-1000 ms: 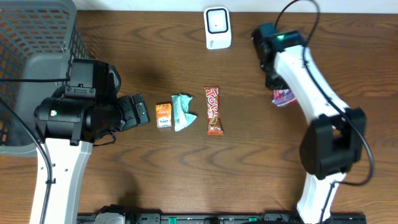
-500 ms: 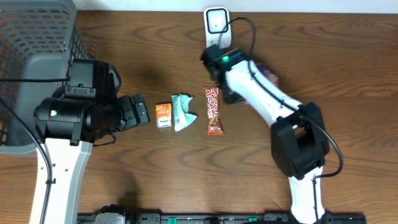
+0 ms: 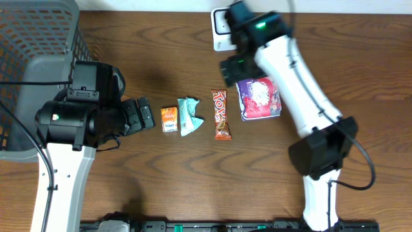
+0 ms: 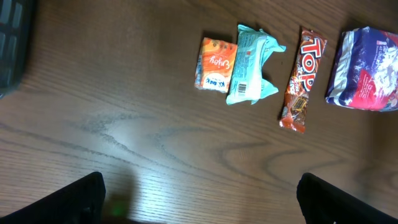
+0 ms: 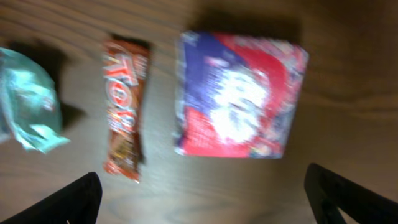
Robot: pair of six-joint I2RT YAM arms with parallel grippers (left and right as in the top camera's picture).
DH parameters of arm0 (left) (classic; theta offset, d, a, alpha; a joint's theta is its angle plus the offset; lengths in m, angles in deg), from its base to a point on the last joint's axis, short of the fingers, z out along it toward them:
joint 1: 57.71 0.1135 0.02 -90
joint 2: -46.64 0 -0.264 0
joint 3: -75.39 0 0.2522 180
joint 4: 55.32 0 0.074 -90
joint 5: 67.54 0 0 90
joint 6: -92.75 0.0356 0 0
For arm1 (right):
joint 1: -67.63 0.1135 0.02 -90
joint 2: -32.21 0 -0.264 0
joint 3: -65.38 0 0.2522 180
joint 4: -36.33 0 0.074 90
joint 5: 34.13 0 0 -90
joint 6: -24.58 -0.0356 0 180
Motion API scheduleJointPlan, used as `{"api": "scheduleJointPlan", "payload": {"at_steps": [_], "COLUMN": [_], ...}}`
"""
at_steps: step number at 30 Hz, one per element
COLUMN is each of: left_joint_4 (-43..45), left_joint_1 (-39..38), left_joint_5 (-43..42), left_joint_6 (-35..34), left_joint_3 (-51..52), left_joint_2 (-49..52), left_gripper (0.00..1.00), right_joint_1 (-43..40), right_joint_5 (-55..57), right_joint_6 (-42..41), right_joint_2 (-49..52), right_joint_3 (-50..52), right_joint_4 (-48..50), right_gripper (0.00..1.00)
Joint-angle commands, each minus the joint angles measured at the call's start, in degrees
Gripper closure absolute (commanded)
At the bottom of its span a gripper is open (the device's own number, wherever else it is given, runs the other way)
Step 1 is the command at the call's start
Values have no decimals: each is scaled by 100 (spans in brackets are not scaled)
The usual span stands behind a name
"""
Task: Scan the item barcode
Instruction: 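Grasp the purple box with the right gripper and lift it, then carry the purple box up to the scanner, barcode facing it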
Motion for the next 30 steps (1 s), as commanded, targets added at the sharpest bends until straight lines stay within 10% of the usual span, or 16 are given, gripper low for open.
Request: {"api": "scheduleJointPlan", "payload": {"at_steps": [1, 12, 22, 28, 30], "left_joint_4": [-22, -22, -22, -22, -22], "left_joint_1": [22, 22, 22, 22, 22], "left_joint_5": [-9, -9, -11, -11, -11], "left_joint_6": [116, 116, 116, 116, 116], "left_joint_3": [-2, -2, -2, -2, -2], "left_joint_2": [0, 0, 0, 0, 0], "left_gripper": [2, 2, 2, 2, 2], "right_joint_1": [-953, -2579, -2612, -2433, -2396], "right_joint_5": [-1421, -3818, -4603, -4603, -4653], "right_joint_6": [1064, 1985, 1932, 1620, 1325], "right_joint_2": [22, 26, 26, 24, 17], "right_joint_3": [133, 2444, 4258, 4332, 4111], "right_joint_4": [-138, 1132, 2988, 3171, 3099], "right_gripper": [1, 4, 29, 98, 99]}}
